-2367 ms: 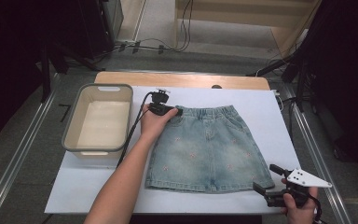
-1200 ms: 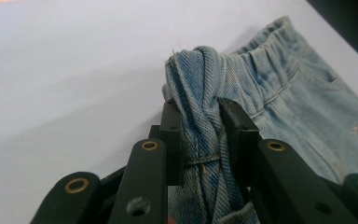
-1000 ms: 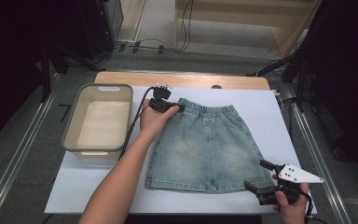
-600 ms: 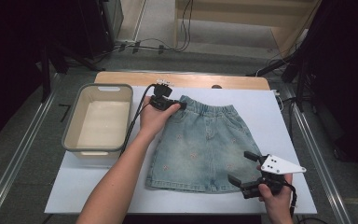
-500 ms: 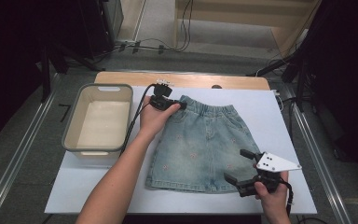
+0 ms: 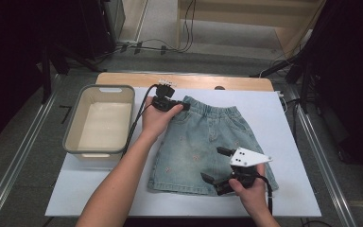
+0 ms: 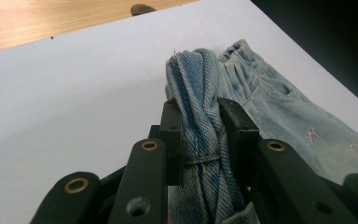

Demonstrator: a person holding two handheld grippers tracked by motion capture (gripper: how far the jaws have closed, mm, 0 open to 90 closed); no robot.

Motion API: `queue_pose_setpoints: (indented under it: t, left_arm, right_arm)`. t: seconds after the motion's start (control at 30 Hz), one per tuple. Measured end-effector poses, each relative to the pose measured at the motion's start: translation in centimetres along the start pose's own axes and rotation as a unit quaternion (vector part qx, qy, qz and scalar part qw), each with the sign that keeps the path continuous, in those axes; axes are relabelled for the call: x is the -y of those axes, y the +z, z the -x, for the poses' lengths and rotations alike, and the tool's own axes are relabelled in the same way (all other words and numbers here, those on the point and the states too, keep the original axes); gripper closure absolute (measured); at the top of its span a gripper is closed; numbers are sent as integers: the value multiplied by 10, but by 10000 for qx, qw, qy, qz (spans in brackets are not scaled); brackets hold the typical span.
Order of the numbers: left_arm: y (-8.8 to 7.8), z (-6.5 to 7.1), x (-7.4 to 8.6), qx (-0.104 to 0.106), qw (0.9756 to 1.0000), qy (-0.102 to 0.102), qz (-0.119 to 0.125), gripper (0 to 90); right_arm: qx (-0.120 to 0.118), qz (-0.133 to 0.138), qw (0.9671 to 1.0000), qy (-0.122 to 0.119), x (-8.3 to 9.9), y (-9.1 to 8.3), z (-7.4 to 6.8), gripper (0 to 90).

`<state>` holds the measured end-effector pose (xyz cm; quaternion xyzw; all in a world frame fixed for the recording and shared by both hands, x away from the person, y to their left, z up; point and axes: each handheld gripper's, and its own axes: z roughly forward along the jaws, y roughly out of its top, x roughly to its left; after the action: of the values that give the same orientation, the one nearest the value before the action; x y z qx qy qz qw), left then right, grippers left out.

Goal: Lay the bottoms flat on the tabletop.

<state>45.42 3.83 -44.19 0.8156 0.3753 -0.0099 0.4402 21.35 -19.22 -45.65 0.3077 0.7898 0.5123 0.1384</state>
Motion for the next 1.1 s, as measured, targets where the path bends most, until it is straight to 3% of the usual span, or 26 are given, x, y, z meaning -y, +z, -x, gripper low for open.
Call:
queue_pose_setpoints:
  t: [0.23,0.47,0.63,0.83,1.1]
  left_arm:
    - [-1,1,0,16,10000,4,20,711]
    - [-1,1,0,36,10000,0,32,710]
    - [-1,2,0,46,10000,27,36,709]
    - [-2,2,0,71,10000,30,37,709]
    - [-2,2,1,65,10000,57,21,709]
  right_arm:
    - [-400,-135,9989,-222,-9,28,-21,0]
    - [-643,-303,9967,-382,-12,57,-45,1]
    - [-680,-399,9960,-427,-14,75,-60,59]
    - [-587,-561,9953,-533,-13,93,-75,241]
    - [-950,-781,9909,-553,-10,112,-84,338]
